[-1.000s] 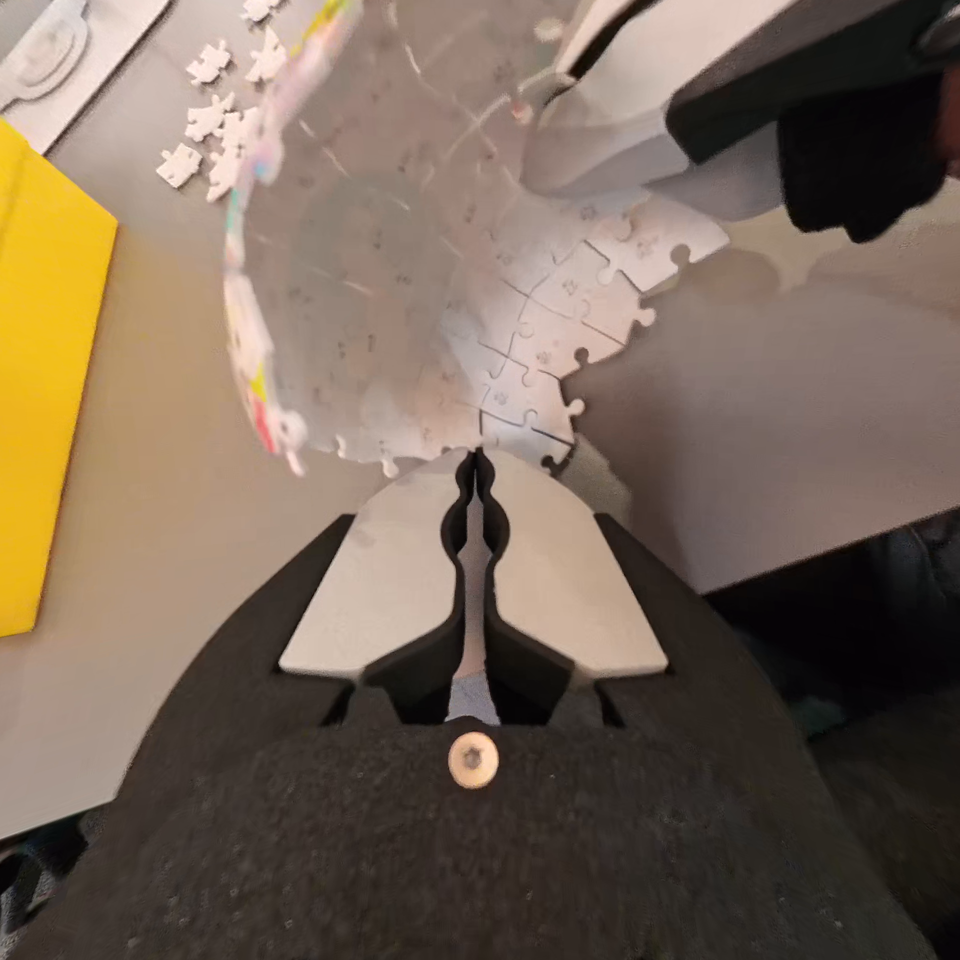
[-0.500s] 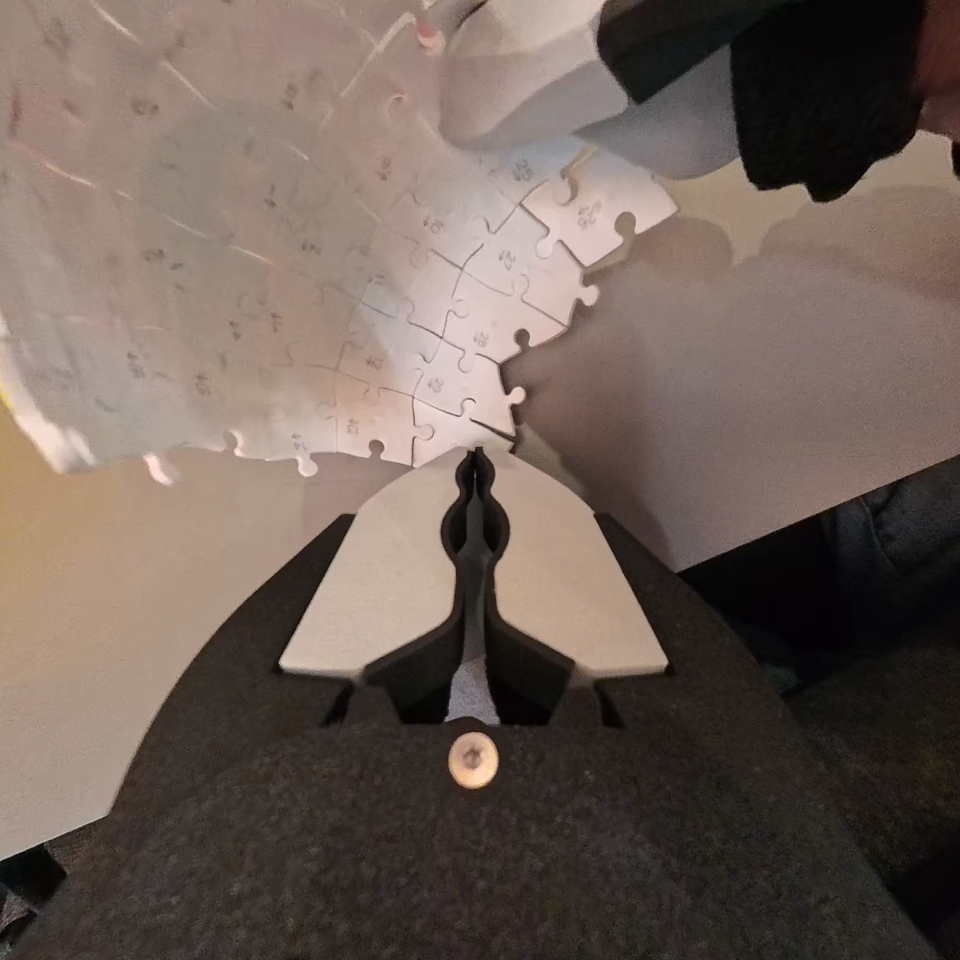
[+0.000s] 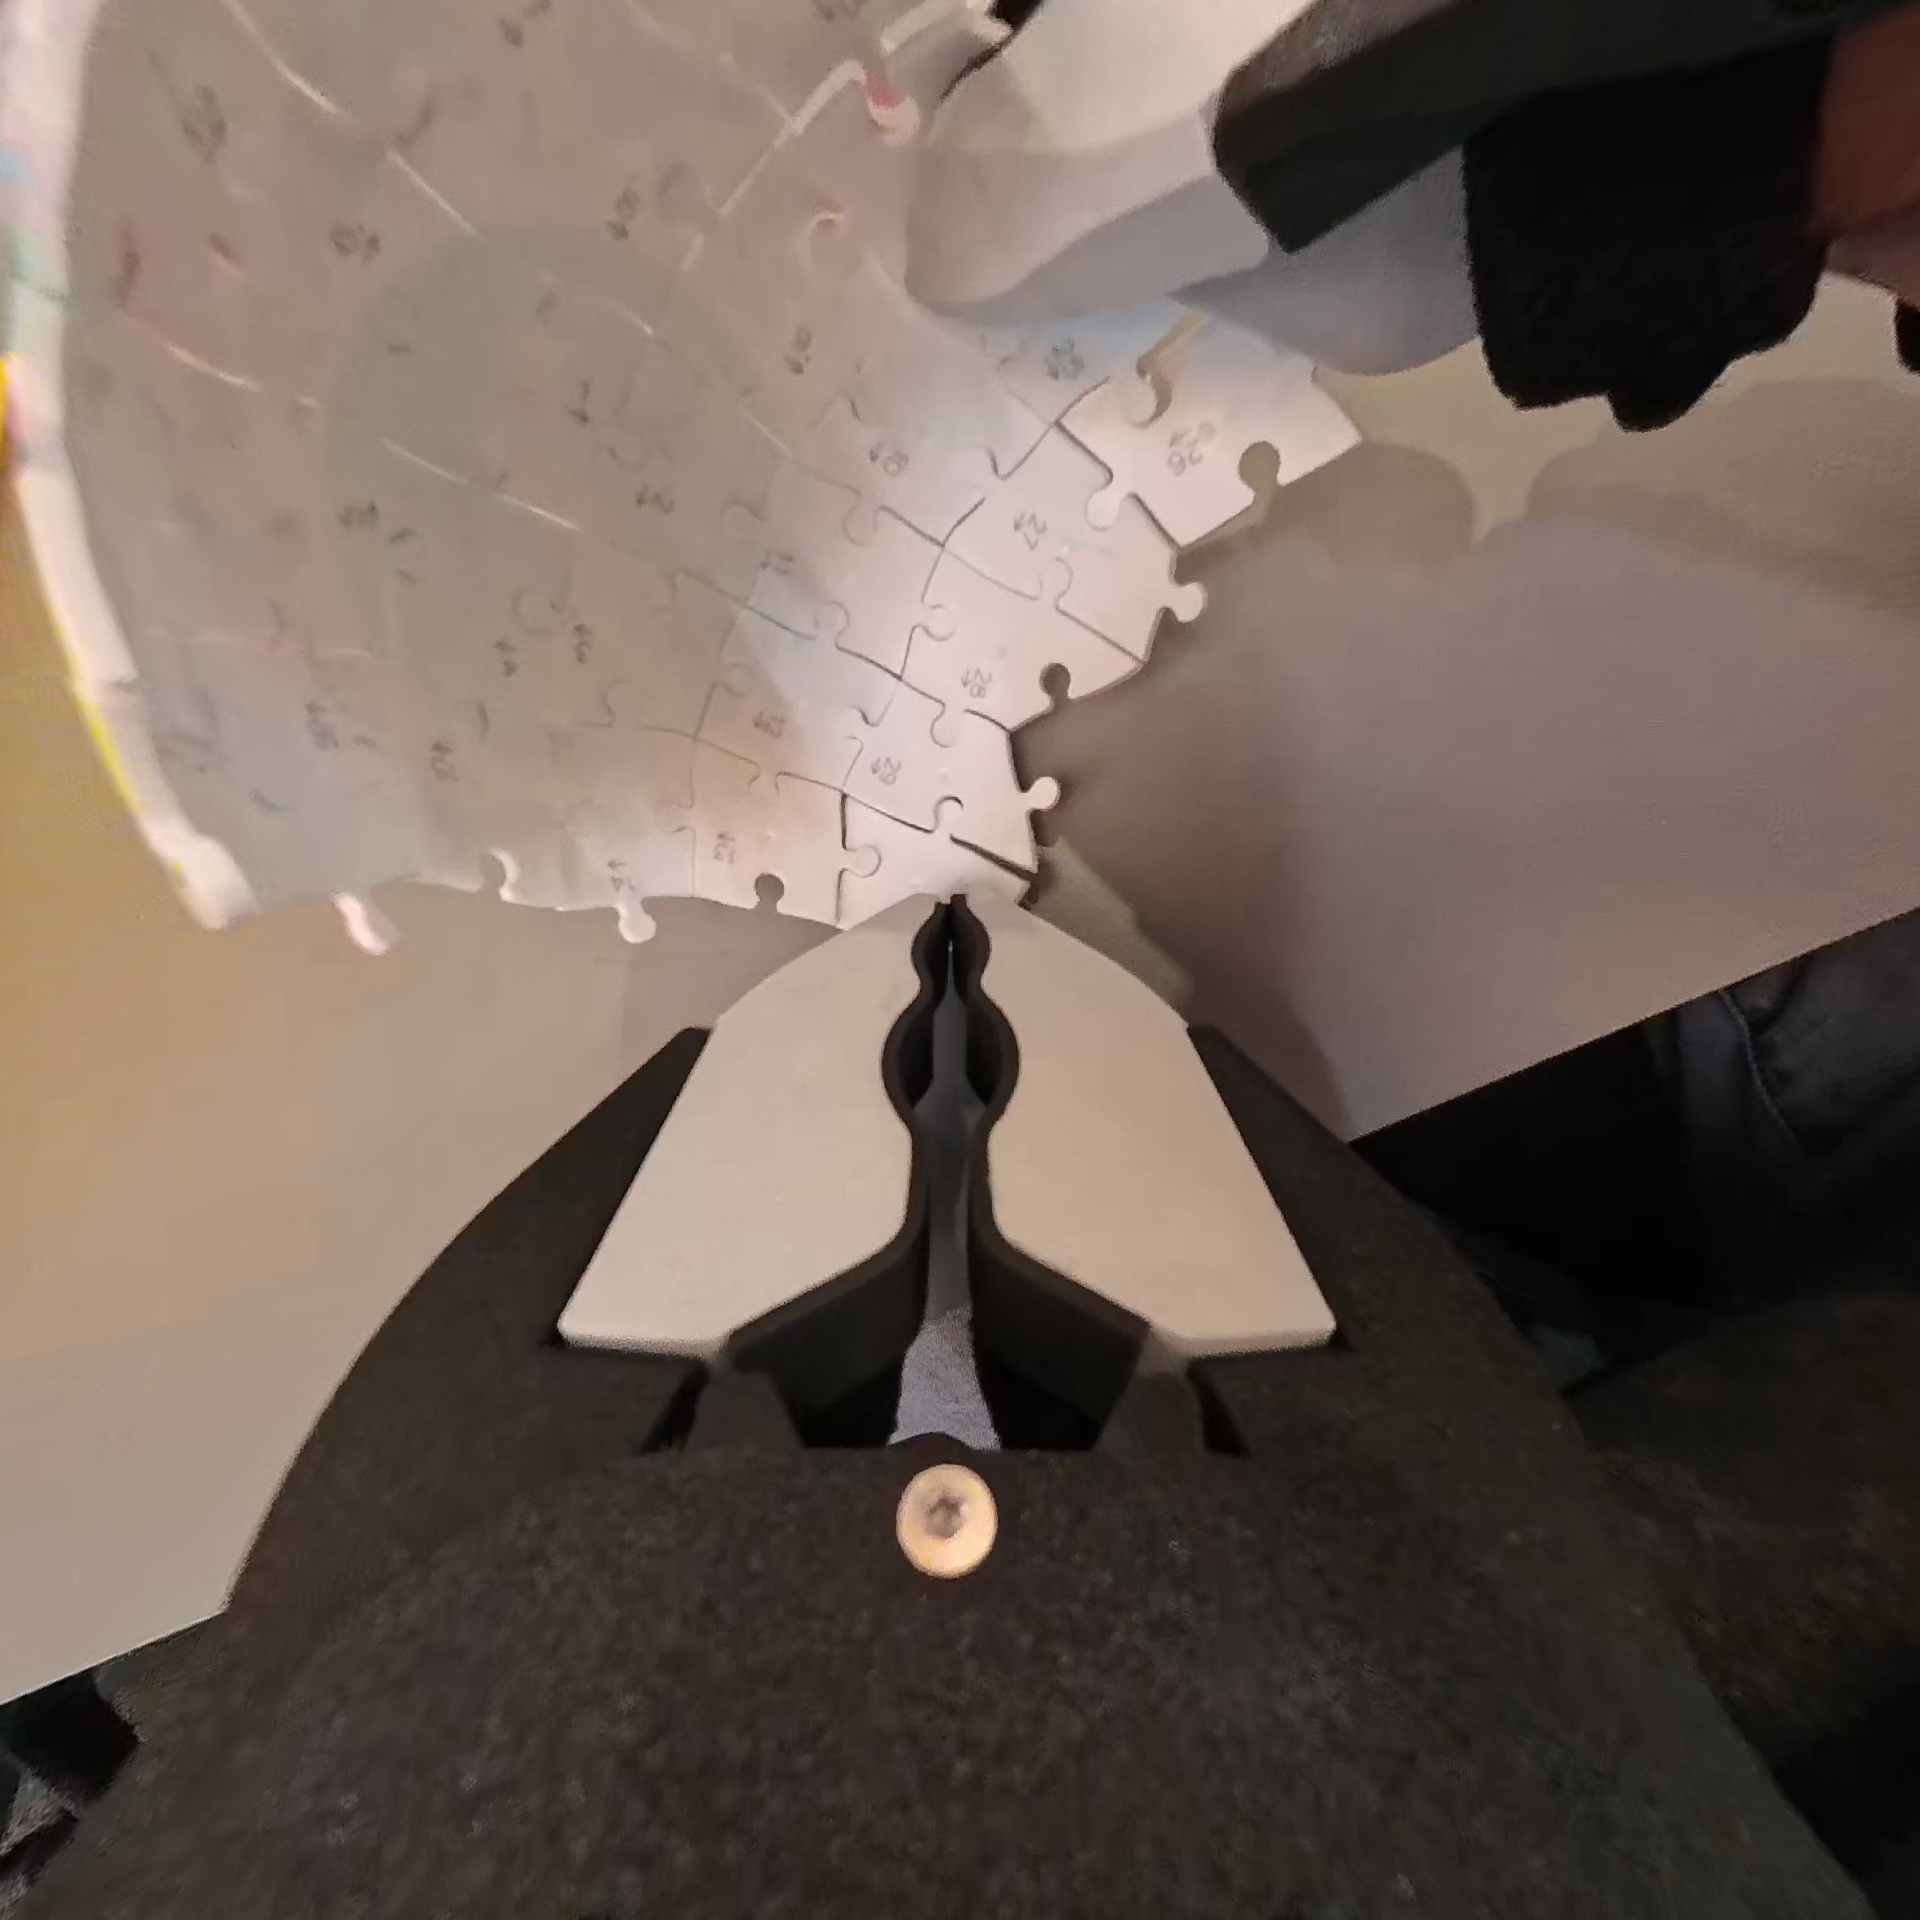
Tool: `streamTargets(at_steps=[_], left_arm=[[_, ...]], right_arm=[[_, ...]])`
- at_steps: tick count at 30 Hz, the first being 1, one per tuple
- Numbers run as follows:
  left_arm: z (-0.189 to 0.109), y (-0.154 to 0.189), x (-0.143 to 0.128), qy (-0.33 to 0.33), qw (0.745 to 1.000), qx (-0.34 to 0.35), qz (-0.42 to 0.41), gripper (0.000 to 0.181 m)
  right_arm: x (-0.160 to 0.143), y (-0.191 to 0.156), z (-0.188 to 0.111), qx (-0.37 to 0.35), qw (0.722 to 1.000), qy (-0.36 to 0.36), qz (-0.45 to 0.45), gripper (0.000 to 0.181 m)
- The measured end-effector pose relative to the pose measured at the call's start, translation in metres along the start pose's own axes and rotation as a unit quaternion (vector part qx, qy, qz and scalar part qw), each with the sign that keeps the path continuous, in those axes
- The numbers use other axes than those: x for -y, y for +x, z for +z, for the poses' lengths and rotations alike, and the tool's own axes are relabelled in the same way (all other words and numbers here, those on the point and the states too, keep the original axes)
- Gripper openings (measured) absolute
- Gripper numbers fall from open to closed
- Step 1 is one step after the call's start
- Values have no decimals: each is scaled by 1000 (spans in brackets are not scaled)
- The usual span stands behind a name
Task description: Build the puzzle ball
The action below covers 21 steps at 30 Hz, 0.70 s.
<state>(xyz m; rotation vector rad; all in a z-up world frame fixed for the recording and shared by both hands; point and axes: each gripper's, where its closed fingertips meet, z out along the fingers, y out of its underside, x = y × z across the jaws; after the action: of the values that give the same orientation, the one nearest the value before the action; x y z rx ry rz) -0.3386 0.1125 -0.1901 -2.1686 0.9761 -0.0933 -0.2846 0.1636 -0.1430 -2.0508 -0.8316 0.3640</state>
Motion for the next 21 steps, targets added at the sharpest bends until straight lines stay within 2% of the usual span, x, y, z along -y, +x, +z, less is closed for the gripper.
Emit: streamTargets(at_steps=[13, 21], left_arm=[[5, 0, 17, 11, 1000, -7, -5, 0], [13, -2, 12, -14, 1000, -16, -18, 0]], right_arm=[[-2, 0, 1, -7, 1000, -1, -12, 3], [-5, 0, 2, -2, 1000, -1, -3, 3]])
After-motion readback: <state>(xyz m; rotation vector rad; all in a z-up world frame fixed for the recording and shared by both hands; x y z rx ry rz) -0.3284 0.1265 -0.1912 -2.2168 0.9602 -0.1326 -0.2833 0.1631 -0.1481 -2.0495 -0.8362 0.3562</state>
